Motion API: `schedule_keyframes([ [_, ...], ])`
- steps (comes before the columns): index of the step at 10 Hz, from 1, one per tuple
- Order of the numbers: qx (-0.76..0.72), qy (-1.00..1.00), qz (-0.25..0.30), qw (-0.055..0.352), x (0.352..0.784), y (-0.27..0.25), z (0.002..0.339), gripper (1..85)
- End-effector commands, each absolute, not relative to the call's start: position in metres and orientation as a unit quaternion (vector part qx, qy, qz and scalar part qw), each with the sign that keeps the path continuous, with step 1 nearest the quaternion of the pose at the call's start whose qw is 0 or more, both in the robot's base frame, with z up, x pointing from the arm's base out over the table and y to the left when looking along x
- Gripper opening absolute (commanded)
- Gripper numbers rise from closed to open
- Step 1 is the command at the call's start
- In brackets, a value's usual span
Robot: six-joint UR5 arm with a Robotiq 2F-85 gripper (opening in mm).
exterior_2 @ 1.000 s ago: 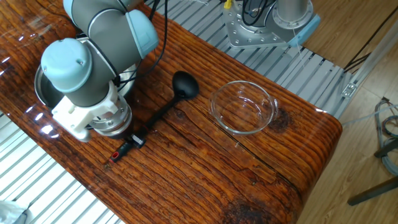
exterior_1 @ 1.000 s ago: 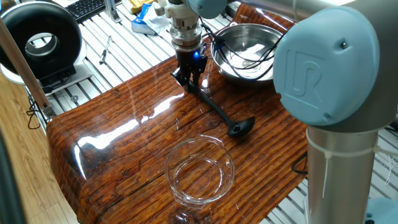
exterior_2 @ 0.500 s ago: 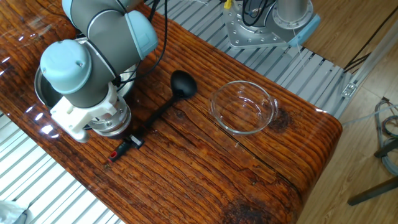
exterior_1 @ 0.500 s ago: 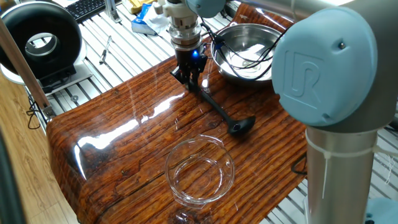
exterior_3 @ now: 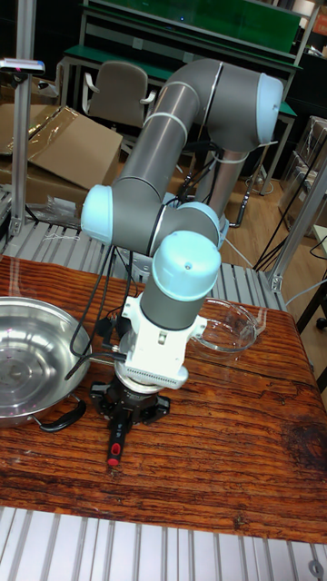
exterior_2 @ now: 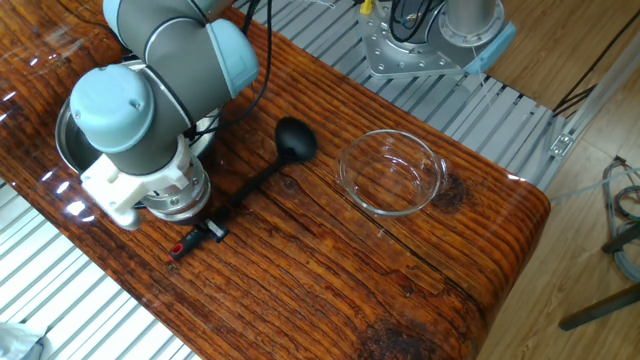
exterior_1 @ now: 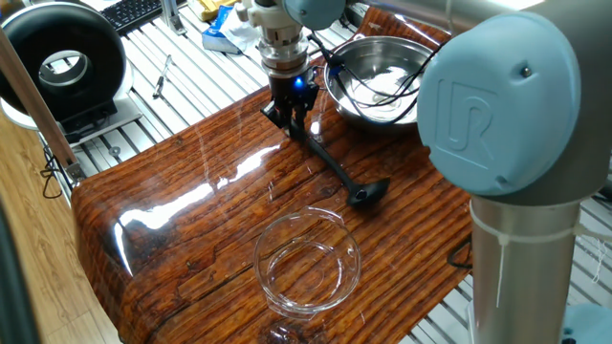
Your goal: Scoop water with a large spoon from one bowl to another
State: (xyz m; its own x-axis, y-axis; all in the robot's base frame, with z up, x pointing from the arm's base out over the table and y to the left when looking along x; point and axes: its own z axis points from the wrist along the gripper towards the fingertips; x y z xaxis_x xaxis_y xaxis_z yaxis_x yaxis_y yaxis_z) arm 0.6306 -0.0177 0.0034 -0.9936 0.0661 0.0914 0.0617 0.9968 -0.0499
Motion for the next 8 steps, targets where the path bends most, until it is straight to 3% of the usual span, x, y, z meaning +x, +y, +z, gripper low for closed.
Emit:
schedule_keyframes([
  [1,-0.04,-0.998,0.018,0.034,0.633,-0.011,0.015,1.0],
  [8,0.009,-0.999,0.016,0.027,0.607,-0.007,0.058,1.0],
])
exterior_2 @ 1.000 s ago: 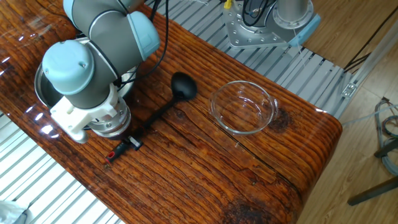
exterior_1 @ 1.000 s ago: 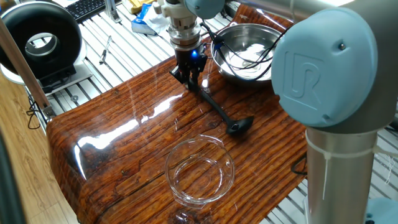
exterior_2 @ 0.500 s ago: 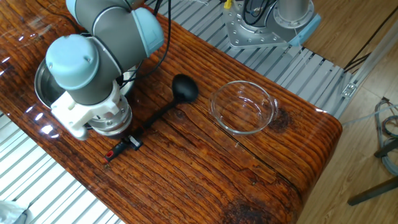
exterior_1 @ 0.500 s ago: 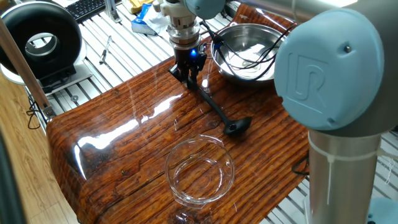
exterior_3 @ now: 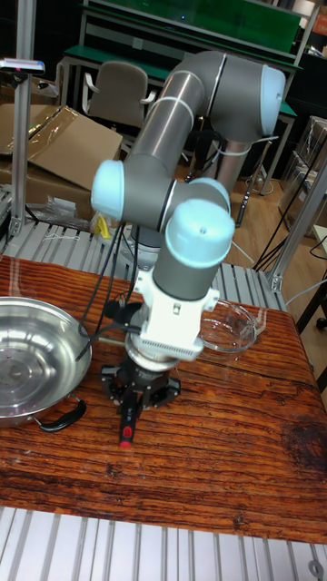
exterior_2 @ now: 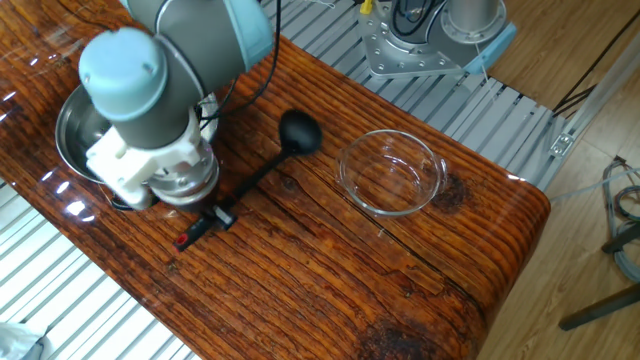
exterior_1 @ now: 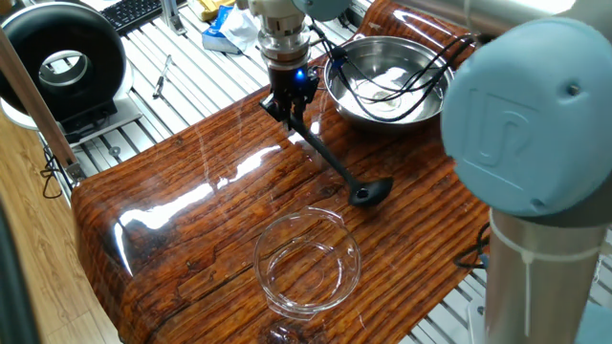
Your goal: Scoop water with a large spoon from one bowl to another
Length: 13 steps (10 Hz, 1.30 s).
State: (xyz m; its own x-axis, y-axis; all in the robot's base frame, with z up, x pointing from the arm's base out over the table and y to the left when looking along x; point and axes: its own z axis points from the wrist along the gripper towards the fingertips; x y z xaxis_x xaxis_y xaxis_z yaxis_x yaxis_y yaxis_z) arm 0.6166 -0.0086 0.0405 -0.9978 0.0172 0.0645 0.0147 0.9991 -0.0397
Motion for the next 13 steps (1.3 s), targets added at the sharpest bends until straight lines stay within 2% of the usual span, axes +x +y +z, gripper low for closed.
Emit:
schedule_keyframes([
  [1,0.024,-0.999,0.021,0.027,0.603,-0.009,0.064,1.0],
  [5,0.065,-0.997,0.03,0.034,0.592,-0.009,0.074,1.0],
  [7,0.102,-0.993,0.052,0.04,0.588,-0.02,0.076,1.0],
  [13,0.177,-0.981,0.074,0.021,0.592,-0.026,0.084,1.0],
])
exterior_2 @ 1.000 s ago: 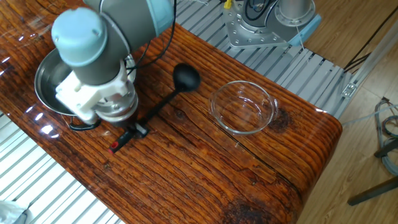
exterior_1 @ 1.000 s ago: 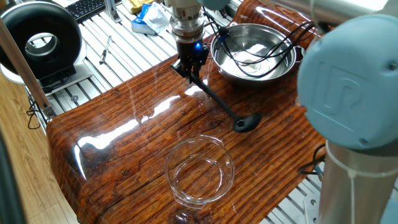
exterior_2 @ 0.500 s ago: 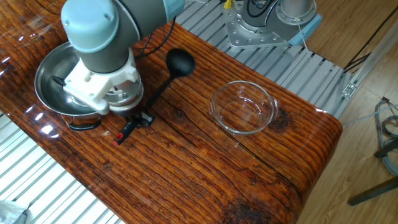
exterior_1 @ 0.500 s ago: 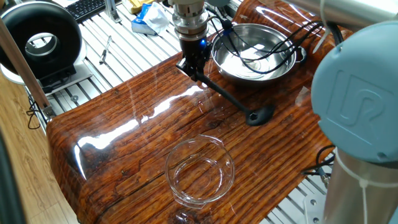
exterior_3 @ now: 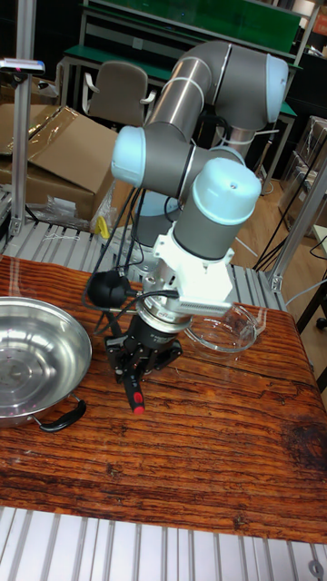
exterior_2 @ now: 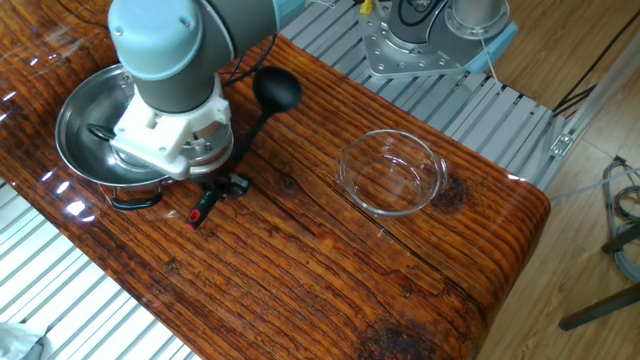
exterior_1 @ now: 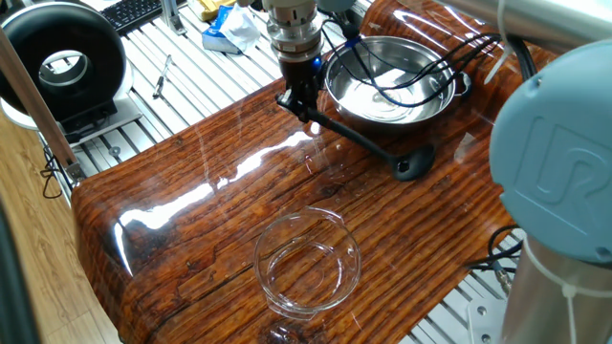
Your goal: Scoop water with a large spoon from one bowl to another
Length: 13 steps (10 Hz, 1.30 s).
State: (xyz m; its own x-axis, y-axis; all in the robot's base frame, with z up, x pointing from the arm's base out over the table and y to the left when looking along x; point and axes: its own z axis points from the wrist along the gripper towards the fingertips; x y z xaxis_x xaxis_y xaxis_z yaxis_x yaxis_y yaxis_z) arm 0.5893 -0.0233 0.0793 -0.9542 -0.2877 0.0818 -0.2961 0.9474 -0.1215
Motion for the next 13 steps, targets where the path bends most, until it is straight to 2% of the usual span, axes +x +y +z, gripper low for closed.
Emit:
schedule_keyframes([
  [1,0.183,-0.98,0.071,0.02,0.59,-0.025,0.085,1.0],
  [8,0.158,-0.985,0.065,0.017,0.588,-0.016,0.084,1.0],
  [9,0.141,-0.989,0.045,0.016,0.59,-0.007,0.08,1.0],
  [13,0.156,-0.987,0.02,-0.003,0.599,0.007,0.079,1.0],
])
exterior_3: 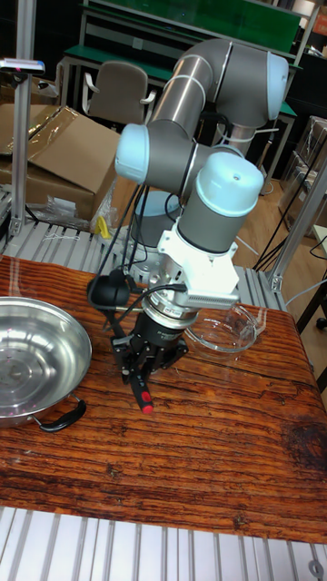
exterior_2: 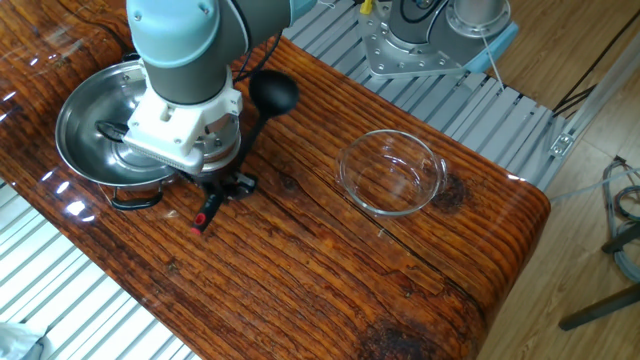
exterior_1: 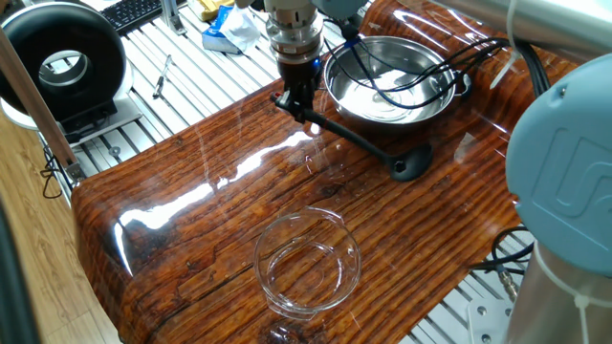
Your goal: Scoop water with a large spoon from one bowl to another
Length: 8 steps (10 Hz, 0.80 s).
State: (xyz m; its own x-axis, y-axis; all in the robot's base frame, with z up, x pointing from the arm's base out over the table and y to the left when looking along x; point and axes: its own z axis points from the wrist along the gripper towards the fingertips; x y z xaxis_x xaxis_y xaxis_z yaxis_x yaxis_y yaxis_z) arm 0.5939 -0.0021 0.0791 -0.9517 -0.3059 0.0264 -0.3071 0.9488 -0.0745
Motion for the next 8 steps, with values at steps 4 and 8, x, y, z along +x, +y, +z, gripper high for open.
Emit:
schedule_keyframes([
  [4,0.166,-0.986,0.023,-0.008,0.601,0.006,0.079,1.0],
  [8,0.161,-0.986,0.035,0.022,0.568,0.009,0.112,1.0],
])
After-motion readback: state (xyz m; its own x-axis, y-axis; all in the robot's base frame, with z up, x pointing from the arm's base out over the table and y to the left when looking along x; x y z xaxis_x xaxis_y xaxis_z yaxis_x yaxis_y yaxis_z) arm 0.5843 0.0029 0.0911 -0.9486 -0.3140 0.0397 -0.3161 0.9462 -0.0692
